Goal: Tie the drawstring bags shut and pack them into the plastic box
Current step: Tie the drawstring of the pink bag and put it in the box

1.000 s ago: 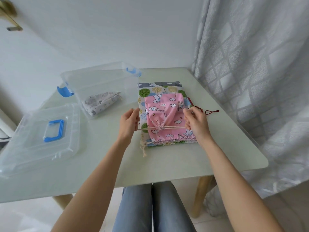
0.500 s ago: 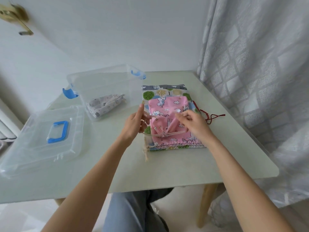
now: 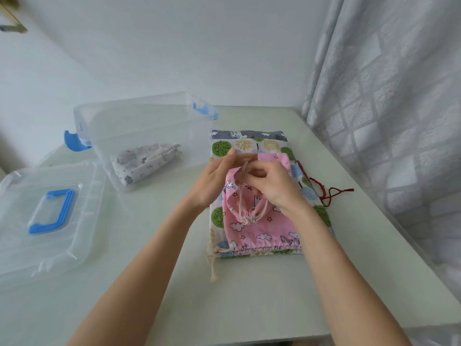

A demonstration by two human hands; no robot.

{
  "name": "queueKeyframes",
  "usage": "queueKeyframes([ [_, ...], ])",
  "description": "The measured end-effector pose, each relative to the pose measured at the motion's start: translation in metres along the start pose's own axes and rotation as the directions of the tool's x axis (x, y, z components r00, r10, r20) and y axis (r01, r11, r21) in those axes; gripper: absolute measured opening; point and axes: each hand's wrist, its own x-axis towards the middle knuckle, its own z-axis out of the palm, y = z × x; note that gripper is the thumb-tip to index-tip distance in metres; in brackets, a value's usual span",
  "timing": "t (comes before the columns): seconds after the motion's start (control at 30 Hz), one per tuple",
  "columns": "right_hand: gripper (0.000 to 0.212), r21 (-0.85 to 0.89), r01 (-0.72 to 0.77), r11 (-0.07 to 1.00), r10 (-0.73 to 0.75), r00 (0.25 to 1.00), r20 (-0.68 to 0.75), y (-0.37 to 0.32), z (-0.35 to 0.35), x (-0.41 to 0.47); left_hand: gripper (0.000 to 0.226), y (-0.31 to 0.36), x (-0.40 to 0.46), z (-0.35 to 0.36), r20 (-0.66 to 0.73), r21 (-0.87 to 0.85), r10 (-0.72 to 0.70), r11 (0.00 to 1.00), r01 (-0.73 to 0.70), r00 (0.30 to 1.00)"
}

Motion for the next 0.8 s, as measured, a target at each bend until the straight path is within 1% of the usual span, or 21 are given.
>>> queueKeyframes([
  [0.07, 0.012, -0.013, 0.026, 1.000, -0.026, 1.000, 0.016, 0.001, -0.002, -0.002, 0.040, -0.008, -0.003, -0.006, -0.053, -0.021, -0.025, 0.999, 0.024, 0.998],
  [0.13, 0.012, 0.006, 0.030, 1.000, -0.030, 0.999, 0.030, 0.001, -0.006, -0.006, 0.027, -0.016, -0.008, -0.014, -0.096, -0.069, -0.067, 0.996, 0.060, 0.993],
  [0.2, 0.011, 0.029, 0.027, 0.999, -0.028, 0.999, 0.030, 0.000, -0.011, -0.010, 0.021, -0.019, -0.013, -0.019, -0.074, -0.088, -0.096, 0.992, 0.090, 0.993],
  [0.23, 0.010, 0.044, 0.021, 0.999, -0.023, 0.999, 0.039, -0.001, -0.012, -0.012, 0.021, -0.018, -0.016, -0.019, -0.057, -0.093, -0.099, 0.991, 0.094, 0.993],
  [0.33, 0.012, 0.159, -0.008, 0.987, -0.006, 0.996, 0.089, -0.002, -0.013, -0.017, 0.021, -0.015, -0.021, -0.017, -0.032, -0.120, -0.092, 0.989, 0.087, 0.995],
  [0.4, 0.017, 0.179, -0.013, 0.984, -0.007, 0.994, 0.109, -0.003, -0.014, -0.021, 0.022, -0.011, -0.023, -0.014, -0.033, -0.148, -0.088, 0.986, 0.082, 0.996],
  [0.47, 0.017, 0.172, -0.014, 0.985, -0.007, 0.992, 0.123, -0.002, -0.015, -0.023, 0.021, -0.009, -0.023, -0.011, -0.052, -0.163, -0.079, 0.984, 0.069, 0.996],
  [0.57, 0.007, 0.143, -0.012, 0.990, -0.006, 0.992, 0.124, 0.001, -0.017, -0.025, 0.015, -0.008, -0.023, -0.007, -0.110, -0.156, -0.051, 0.987, 0.033, 0.993],
  [0.67, 0.009, 0.092, 0.009, 0.996, -0.020, 0.993, 0.120, 0.002, -0.016, -0.027, 0.017, -0.010, -0.022, -0.004, -0.122, -0.126, -0.054, 0.991, 0.038, 0.991],
  [0.73, 0.009, 0.060, 0.027, 0.998, -0.032, 0.996, 0.087, 0.004, -0.016, -0.026, 0.015, -0.010, -0.021, -0.003, -0.095, -0.118, -0.048, 0.992, 0.036, 0.994],
  [0.8, 0.006, 0.045, 0.047, 0.998, -0.049, 0.998, 0.039, 0.007, -0.016, -0.024, 0.012, -0.009, -0.022, -0.003, -0.119, -0.137, -0.028, 0.991, 0.012, 0.993],
])
